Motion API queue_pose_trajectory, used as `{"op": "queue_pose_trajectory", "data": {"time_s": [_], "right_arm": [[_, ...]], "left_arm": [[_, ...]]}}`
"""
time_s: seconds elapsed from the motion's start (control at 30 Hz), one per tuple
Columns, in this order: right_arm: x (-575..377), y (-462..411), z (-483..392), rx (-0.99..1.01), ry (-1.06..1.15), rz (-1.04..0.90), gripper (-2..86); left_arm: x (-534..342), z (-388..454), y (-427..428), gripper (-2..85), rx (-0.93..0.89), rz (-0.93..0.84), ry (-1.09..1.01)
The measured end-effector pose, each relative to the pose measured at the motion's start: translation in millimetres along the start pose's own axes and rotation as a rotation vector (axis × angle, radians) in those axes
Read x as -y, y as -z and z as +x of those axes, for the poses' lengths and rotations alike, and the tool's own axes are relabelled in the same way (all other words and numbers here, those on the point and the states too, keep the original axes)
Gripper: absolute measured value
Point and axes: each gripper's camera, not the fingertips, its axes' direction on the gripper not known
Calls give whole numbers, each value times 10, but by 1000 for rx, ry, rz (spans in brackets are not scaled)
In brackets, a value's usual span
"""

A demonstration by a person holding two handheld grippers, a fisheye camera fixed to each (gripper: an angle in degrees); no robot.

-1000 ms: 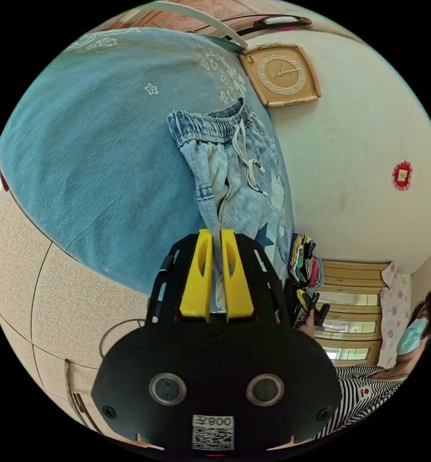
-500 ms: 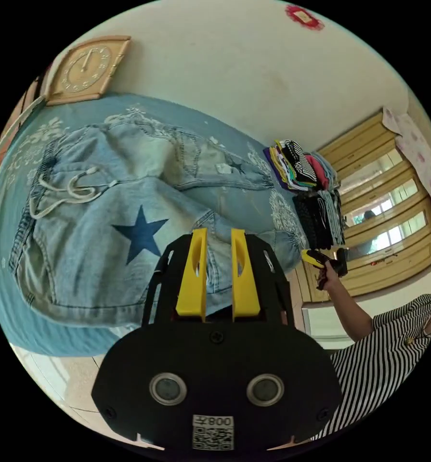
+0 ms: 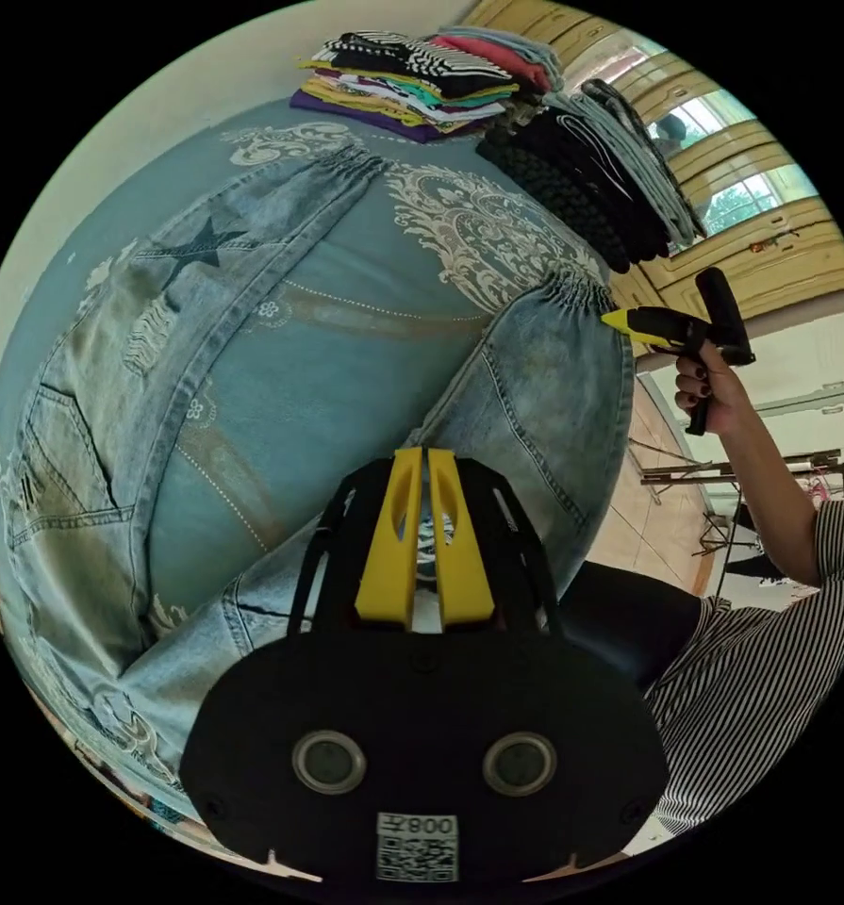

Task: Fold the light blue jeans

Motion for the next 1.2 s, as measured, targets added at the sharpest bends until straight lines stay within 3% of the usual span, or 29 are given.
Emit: {"op": "queue_pose_trajectory", "data": {"time_s": [0.13,0.3,0.37,0.47,0.63,0.8,0.97,1.1,1.2], "right_arm": [[7,325,-23,90,71,102,24],[56,-12,528,31,-92,-41,24],[-7,-89,786,154,-180,-43,25],[-96,-16,723,162,-162,-24,23],[-314,77,621,196,-199,33,12],[-603,-13,185,220,-171,40,3],[-712,-831,-1117,7,192,-276,1],[-913,-1492,-1694,-344,395,-459,1],[-1227,-1609,-2083,-529,603,-373,2]], "left_arm": [[145,11,241,12,25,163,44],[215,-203,-245,15,7,11,184],[65,-223,-224,15,-37,44,227],[-392,-139,-27,14,-86,119,238],[-1424,-93,-128,5,-53,-32,397],[-1937,-51,-142,2,-79,-44,518],[-2126,-19,-24,1,6,-172,491],[-2489,22,474,1,-12,-33,515],[-2903,6,868,1,-14,72,559]]}}
